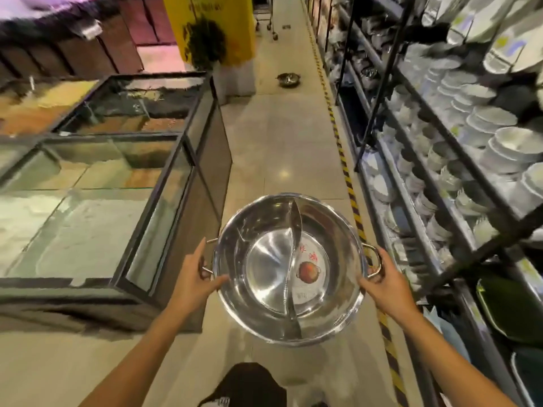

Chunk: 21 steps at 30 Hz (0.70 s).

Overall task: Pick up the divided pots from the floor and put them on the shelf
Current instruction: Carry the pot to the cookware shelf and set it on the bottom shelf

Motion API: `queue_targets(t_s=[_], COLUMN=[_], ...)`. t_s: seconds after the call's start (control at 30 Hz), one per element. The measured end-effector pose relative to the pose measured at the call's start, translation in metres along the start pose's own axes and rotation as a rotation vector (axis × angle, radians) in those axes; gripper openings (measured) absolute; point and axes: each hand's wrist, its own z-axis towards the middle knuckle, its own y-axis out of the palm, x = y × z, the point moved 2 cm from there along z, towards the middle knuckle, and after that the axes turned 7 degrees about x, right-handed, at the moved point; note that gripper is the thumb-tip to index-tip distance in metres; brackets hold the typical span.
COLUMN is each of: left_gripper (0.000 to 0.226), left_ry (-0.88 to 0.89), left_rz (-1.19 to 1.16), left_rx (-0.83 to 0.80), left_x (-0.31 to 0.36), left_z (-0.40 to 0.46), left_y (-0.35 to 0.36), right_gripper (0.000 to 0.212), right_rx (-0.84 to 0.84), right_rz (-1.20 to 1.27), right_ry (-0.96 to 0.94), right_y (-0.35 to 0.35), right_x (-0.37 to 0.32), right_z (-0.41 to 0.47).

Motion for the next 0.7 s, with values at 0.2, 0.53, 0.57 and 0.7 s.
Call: queue_targets(t_s=[0.2, 0.53, 0.57, 0.7], left_gripper=[0.109, 0.107, 0.107, 0.101], left_ry=[-0.052, -0.118, -0.116, -0.037], left_rz=[0.022, -0.023, -0.028, -0.036], left_rx=[0.053, -0.005, -0.019, -0.052], left_x=[0.007, -0.016, -0.013, 0.006], left_z=[0.093, 0.341, 0.371, 0.49], left_y=[0.034, 0.104, 0.107, 0.118], right_gripper=[0.081, 0.086, 0.086, 0.087], right_rx=[-0.108, -0.098, -0.079, -0.009], right_rz=[0.053, -0.092, -0.102, -0.056], right_ry=[-0.021, 0.042, 0.051, 0.059], right_y=[0.013, 0.073, 0.076, 0.087], right_x=[-0.005, -0.03, -0.037, -0.059], right_z=[0.132, 0.371, 0.393, 0.486])
